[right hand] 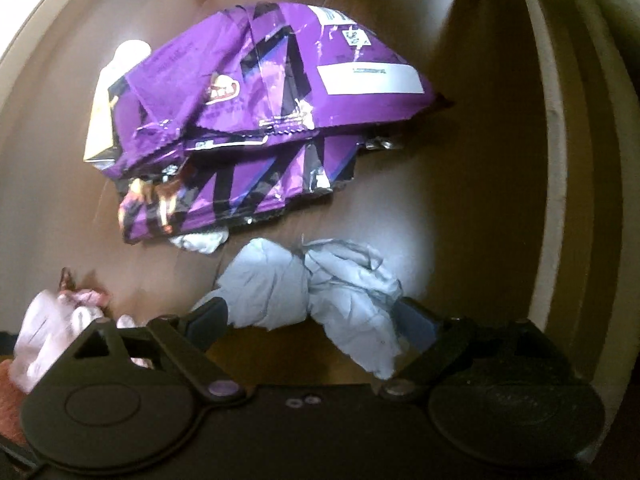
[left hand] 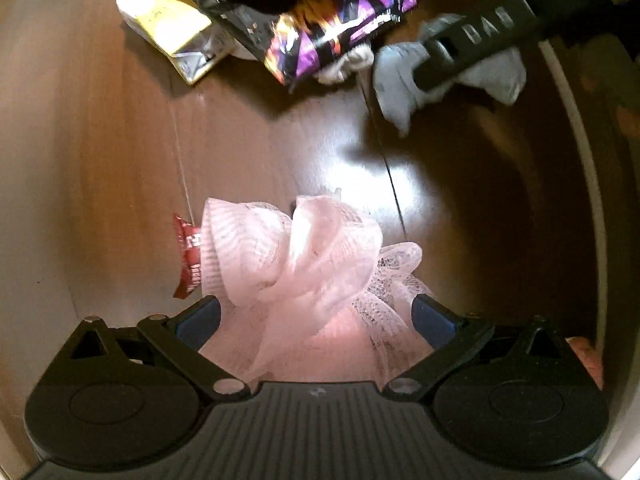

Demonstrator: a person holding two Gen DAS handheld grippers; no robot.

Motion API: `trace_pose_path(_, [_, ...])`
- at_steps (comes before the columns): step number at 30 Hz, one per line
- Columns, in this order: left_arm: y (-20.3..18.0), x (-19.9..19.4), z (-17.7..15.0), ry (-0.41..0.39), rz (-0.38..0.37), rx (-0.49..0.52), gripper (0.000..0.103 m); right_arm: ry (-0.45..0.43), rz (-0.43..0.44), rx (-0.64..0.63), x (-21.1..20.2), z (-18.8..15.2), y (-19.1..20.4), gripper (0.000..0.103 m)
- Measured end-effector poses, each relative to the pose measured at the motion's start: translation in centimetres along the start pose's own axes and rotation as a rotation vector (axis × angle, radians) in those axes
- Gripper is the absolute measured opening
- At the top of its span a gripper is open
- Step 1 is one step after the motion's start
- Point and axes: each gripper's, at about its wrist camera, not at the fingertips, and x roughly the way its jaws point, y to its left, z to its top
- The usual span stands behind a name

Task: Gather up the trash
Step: 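Grasp the pink mesh net with the left tool while the right tool grasps the white plastic bag, then lift the pink mesh and white bag with both tools over the wastebasket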

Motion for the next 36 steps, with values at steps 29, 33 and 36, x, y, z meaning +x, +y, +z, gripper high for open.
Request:
trace_pose_path(29, [-0.6,-6.4,-1.7,-0.018,0.063,-0.020,0.024,-0.082,-0.061,0.050,-5.7,-2.3,1.8,0.012])
trace_pose_path(33, [-0.3,-9.9,-1.4,-0.019,0.065,-0.049,0.024,-0.091,-0.052,0.100,-9.8,-3.3,1.1,0.012])
trace_pose_path(36, [0.3,-14.1,-1.3,-0.035,0.074,-0.063,0.024,-0.109,-0.050,0.112,-13.0,-3.2,1.1,0.012])
